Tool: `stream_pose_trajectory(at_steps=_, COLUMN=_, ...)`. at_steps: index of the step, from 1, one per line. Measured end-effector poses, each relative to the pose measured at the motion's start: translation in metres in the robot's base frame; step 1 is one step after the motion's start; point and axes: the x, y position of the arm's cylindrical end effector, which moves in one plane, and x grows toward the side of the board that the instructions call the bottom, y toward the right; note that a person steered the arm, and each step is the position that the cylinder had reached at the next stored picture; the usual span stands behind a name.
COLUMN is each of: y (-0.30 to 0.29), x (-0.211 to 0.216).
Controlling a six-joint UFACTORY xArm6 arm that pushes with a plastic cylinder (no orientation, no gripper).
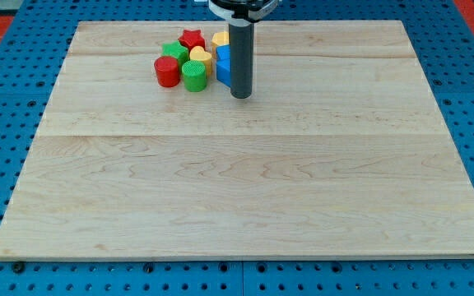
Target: Push the green circle into a yellow heart
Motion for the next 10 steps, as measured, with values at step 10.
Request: stream_pose_trajectory(at_steps=10, y=-0.070, x=-0.021)
